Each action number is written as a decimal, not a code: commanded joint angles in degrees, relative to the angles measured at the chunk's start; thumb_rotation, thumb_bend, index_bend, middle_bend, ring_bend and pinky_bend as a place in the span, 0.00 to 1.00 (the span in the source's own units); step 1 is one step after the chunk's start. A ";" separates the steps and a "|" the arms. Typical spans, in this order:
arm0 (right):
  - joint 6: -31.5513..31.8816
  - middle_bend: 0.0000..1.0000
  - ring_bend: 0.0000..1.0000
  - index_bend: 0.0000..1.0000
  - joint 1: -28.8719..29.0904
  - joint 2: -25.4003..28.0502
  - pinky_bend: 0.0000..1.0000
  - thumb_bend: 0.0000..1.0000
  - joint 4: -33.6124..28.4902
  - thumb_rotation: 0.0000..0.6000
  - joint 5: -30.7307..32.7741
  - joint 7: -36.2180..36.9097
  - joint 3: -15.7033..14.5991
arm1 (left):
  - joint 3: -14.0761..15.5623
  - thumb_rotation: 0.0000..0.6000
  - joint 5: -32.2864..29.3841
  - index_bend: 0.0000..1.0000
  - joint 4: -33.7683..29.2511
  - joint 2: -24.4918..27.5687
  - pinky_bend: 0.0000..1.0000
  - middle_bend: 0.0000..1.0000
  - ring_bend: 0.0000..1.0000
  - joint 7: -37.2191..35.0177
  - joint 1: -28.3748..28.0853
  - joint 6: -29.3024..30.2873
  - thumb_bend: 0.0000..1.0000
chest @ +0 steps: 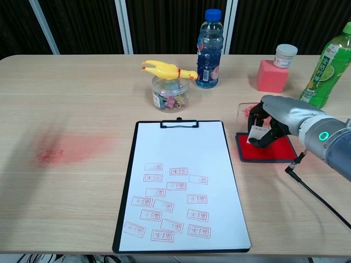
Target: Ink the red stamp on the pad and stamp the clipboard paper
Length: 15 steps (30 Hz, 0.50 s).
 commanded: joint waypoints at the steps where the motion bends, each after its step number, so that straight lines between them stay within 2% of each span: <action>1: 0.02 0.77 0.82 0.93 -0.09 0.03 0.93 0.57 -0.06 1.00 -0.02 -0.01 -0.12 | 0.02 1.00 0.02 0.00 0.00 0.00 0.00 0.00 0.00 0.01 0.00 0.00 0.06; 15: 1.07 0.77 0.82 0.93 -0.39 1.40 0.93 0.57 -2.80 1.00 -1.36 0.64 0.67 | -0.02 1.00 -0.21 0.00 0.01 -0.11 0.00 0.00 0.00 0.39 -0.09 -0.11 0.06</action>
